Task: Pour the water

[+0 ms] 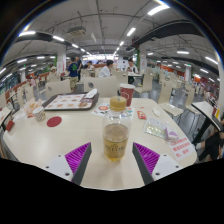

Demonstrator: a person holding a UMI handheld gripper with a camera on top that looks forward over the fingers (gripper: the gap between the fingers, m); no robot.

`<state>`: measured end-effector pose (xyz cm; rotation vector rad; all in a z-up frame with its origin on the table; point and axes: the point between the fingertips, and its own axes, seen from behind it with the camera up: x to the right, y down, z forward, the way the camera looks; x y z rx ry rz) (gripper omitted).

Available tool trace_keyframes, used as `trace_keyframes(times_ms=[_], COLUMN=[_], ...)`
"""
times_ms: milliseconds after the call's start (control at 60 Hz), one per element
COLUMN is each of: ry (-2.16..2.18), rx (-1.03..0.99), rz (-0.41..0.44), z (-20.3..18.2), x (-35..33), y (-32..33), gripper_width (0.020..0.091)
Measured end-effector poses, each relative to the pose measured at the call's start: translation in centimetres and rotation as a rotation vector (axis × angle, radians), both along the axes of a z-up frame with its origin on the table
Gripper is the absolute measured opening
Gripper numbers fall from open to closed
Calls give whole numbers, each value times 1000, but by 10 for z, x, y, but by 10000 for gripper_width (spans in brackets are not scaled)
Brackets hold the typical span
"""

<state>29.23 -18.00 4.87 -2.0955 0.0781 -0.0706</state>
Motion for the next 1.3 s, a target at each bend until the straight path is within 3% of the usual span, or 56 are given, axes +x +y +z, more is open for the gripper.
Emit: trace_keyframes(times_ms=[83,167,233,483,717,933,1117,1300], ry=[-4,-8,-12,-11,-136,-532,-1047,-1561], rx=[24,44,53,60,41,28,4,7], rz=[-14,-16,-14,-62,-111,-134,-23,173], z=[-3,-6,-9,-8,14,93,160,174], x=[12,16,15,16,14,-20,-101,-214], y=[23,41,52,62,73,120,182,238], gripper_width=[786,661,515,381,379,381,383,383])
